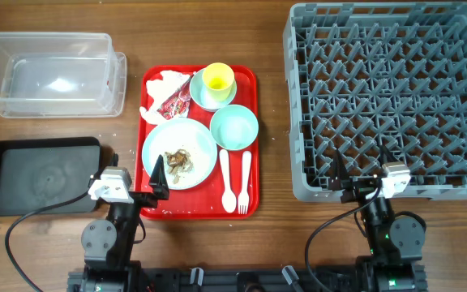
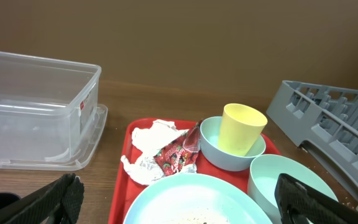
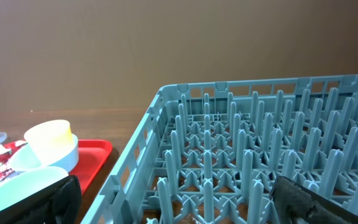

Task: Sort waste into correct bins and load items into the dishwasher rack
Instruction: 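Open the left gripper and move it toward the red tray, then reach the left gripper to the red snack wrapper and grasp it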

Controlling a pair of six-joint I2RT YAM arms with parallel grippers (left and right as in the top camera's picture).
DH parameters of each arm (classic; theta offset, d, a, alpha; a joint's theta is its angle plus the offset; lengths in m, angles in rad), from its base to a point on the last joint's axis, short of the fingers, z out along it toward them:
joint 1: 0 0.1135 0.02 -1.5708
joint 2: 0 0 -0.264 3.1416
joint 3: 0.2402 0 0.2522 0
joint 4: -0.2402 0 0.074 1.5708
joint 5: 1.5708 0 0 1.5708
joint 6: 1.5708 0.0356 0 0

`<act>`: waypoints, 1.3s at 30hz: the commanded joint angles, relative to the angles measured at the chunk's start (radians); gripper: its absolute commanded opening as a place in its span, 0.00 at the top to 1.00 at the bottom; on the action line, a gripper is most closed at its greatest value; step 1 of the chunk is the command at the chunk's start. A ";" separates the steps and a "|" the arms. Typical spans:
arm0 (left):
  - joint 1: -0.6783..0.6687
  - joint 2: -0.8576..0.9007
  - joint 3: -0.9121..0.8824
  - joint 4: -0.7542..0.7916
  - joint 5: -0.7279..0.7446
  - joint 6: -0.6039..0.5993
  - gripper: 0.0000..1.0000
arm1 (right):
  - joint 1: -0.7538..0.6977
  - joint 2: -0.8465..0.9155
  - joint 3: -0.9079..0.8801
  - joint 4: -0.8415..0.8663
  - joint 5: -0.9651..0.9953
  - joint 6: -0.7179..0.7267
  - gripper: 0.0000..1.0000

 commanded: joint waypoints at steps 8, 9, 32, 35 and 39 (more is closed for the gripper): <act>-0.003 -0.005 -0.005 -0.005 -0.017 -0.006 0.00 | 0.004 -0.003 -0.001 0.005 -0.012 0.013 0.00; -0.003 -0.005 -0.005 -0.005 -0.017 -0.006 0.00 | 0.004 -0.003 -0.001 0.005 -0.012 0.013 0.00; -0.004 -0.005 -0.005 0.105 0.511 -0.403 0.00 | 0.004 -0.003 -0.001 0.005 -0.012 0.013 0.00; -0.004 -0.005 -0.005 0.164 0.498 -0.413 0.00 | 0.004 -0.003 -0.001 0.005 -0.012 0.013 0.00; -0.004 0.007 0.030 0.138 0.353 -0.429 0.00 | 0.004 -0.003 -0.001 0.005 -0.012 0.013 0.00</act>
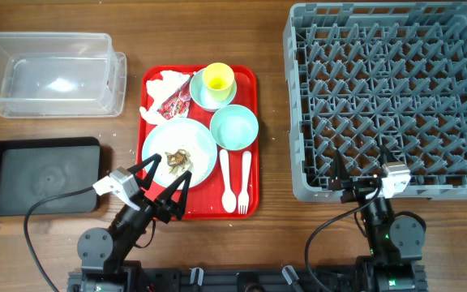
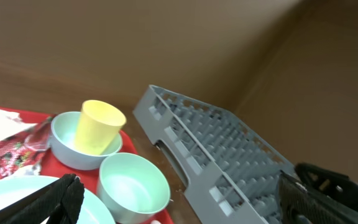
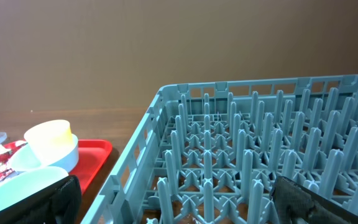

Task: Sort waste into correct bins and load items into the dishwasher rack
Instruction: 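Reach the left gripper to the red snack wrapper and grasp it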

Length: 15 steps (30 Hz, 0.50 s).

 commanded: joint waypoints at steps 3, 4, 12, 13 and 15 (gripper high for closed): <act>-0.003 0.092 0.154 -0.159 -0.254 0.036 0.00 | 0.004 -0.003 -0.001 0.005 -0.012 0.013 0.00; -0.003 0.148 0.214 -0.220 -0.287 0.075 0.00 | 0.004 -0.003 -0.001 0.005 -0.012 0.013 0.00; -0.011 0.958 0.921 -0.908 -0.317 0.238 0.00 | 0.004 -0.003 -0.001 0.005 -0.012 0.013 0.00; -0.018 1.083 1.036 -1.013 -0.317 0.240 0.00 | 0.004 -0.003 -0.001 0.005 -0.012 0.013 0.00; -0.021 1.264 1.166 -1.070 -0.318 0.240 0.00 | 0.004 -0.003 -0.001 0.005 -0.012 0.013 0.00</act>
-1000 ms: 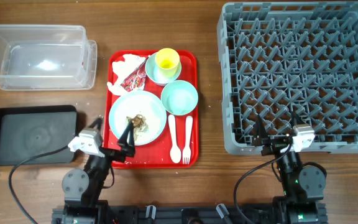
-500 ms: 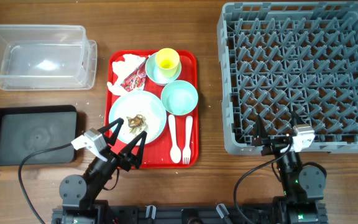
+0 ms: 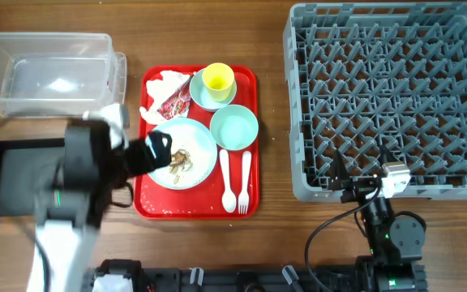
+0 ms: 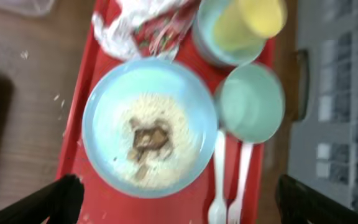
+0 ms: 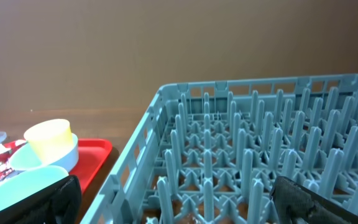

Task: Sort waste into correct bins and load items into the dishwasher rack
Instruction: 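Reach the left gripper to the red snack wrapper and grasp it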

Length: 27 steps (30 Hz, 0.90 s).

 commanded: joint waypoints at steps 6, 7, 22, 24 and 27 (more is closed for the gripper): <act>-0.015 0.509 0.222 0.049 0.065 0.078 0.00 | 0.004 -0.005 -0.001 0.005 -0.012 0.013 0.00; -0.015 0.520 0.223 0.072 0.021 0.084 0.00 | 0.004 -0.005 -0.001 0.005 -0.012 0.013 0.00; -0.015 0.642 0.223 0.443 -0.119 0.120 0.00 | 0.004 -0.005 -0.001 0.005 -0.012 0.013 0.00; -0.015 0.679 0.223 0.472 -0.119 0.101 0.13 | 0.004 -0.005 -0.001 0.005 -0.012 0.013 0.00; -0.014 0.711 0.223 0.488 -0.119 0.102 0.19 | 0.004 -0.005 -0.001 0.005 -0.012 0.013 0.00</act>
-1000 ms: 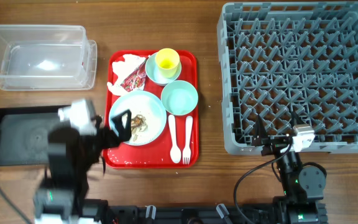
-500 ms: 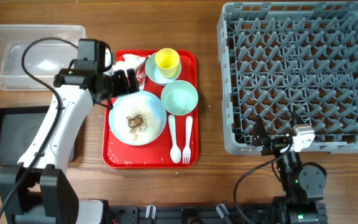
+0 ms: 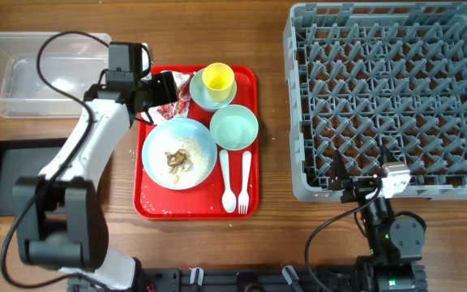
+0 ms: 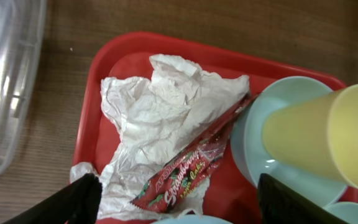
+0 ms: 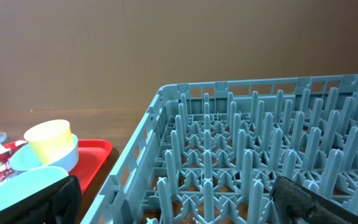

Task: Sort waste into correct bins and load items into the dishwasher rack
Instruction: 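Reach the left gripper to the red snack wrapper and grasp it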

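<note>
A crumpled white napkin (image 4: 160,106) and a red strawberry wrapper (image 4: 191,168) lie at the back left of the red tray (image 3: 193,203). My left gripper (image 3: 163,86) hangs open just above them, one finger on each side and nothing between. Also on the tray are a yellow cup (image 3: 218,79) inside a pale blue bowl (image 3: 200,96), a second bowl (image 3: 234,127), a plate (image 3: 197,158) with food scraps, and a white spoon (image 3: 225,174) and fork (image 3: 244,174). My right gripper (image 3: 363,185) rests open at the front edge of the grey dishwasher rack (image 3: 287,105).
A clear plastic bin (image 3: 47,73) stands at the back left, close to the tray's left edge. A black bin (image 3: 31,174) lies in front of it. The rack fills the right side, its pegs (image 5: 247,155) right ahead of the right gripper.
My left gripper was above the plate; now it is farther back and lower, over the napkin and wrapper at the tray's back left corner. The right arm has not moved.
Both arms rested at the table's front edge with grippers open. The left arm then stood raised and turned toward the rack, then high over the plate looking down, and now low over the napkin and wrapper. Nothing on the tray has moved.
</note>
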Controlling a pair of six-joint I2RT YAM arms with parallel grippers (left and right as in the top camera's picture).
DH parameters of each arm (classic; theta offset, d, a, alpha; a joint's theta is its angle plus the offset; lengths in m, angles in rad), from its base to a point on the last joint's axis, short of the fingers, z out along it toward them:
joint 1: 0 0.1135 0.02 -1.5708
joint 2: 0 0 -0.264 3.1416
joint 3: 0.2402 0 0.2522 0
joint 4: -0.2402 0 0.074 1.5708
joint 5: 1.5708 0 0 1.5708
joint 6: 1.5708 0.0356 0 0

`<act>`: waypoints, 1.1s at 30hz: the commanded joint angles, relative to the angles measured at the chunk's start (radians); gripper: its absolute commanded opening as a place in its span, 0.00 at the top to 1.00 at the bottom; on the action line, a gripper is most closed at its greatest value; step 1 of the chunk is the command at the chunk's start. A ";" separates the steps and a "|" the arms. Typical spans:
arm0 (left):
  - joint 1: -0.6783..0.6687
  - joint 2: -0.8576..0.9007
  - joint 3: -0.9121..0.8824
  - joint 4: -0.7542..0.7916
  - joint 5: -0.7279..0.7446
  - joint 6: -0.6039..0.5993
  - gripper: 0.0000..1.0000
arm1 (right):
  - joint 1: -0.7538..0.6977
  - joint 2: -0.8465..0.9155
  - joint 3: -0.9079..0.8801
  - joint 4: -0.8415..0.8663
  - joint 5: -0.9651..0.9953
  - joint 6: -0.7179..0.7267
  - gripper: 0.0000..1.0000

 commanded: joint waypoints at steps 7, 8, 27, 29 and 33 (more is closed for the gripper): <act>-0.001 0.087 0.010 0.002 0.021 -0.002 0.23 | 0.004 -0.005 -0.001 0.005 -0.012 0.013 0.00; -0.001 0.100 0.010 0.000 0.022 -0.002 0.27 | 0.004 -0.005 -0.001 0.005 -0.012 0.013 0.00; -0.001 0.180 -0.001 -0.021 0.067 -0.002 0.41 | 0.004 -0.005 -0.001 0.005 -0.012 0.013 0.00; -0.001 0.180 -0.001 -0.018 0.067 -0.002 0.52 | 0.004 -0.005 -0.001 0.005 -0.012 0.013 0.00; -0.001 0.180 -0.001 -0.013 0.066 -0.002 0.70 | 0.004 -0.005 -0.001 0.005 -0.012 0.013 0.00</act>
